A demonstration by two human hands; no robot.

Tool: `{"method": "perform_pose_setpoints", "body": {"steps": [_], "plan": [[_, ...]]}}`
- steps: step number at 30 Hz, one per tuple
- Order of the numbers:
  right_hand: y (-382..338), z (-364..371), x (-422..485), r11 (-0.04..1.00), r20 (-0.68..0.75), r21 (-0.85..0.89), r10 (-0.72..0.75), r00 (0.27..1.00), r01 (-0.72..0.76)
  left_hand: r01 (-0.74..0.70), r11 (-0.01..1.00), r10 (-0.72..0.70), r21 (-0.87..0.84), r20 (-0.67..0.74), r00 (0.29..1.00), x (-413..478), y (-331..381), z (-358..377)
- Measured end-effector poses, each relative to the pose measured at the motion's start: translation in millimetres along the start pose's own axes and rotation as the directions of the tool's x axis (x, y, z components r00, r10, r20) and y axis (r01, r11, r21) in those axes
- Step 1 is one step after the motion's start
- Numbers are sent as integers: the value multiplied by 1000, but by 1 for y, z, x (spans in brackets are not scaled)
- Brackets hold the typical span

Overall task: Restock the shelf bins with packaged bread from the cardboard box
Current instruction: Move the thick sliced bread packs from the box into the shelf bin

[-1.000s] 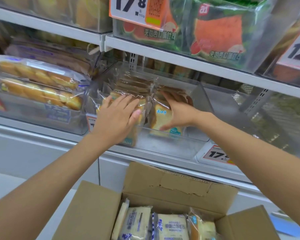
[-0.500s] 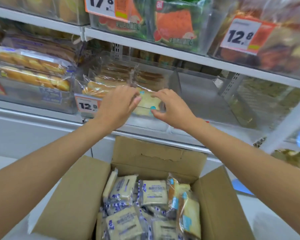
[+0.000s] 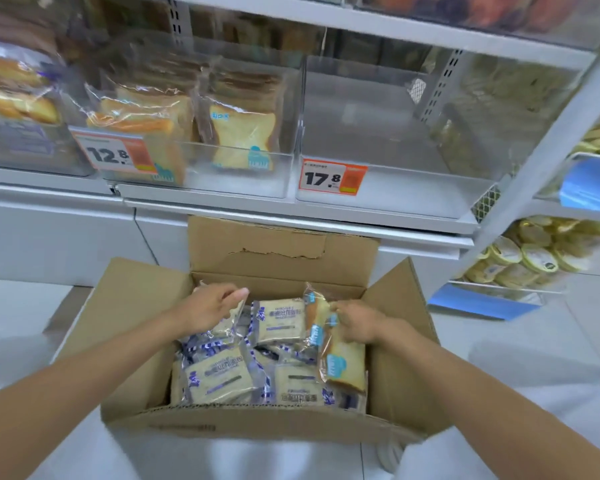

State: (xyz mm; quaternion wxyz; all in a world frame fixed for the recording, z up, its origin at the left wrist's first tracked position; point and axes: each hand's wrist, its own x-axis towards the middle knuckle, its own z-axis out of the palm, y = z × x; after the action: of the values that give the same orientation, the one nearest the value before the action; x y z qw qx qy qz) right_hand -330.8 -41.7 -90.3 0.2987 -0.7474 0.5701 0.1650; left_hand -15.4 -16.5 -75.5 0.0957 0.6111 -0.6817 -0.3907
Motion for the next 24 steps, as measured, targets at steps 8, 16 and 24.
{"method": "perform_pose_setpoints", "body": {"steps": [8,16,24], "plan": [[-57,-28,3,731,-250,614,-175,952,296,109,948,-61,-300,164,985,8,42,30],[-48,-37,-22,638,-216,760,67,974,125,252,359,-228,-899,177,957,-3,38,7],[-46,-23,-17,549,-291,796,-20,956,254,174,426,-87,-888,151,985,-7,28,-12]]}}
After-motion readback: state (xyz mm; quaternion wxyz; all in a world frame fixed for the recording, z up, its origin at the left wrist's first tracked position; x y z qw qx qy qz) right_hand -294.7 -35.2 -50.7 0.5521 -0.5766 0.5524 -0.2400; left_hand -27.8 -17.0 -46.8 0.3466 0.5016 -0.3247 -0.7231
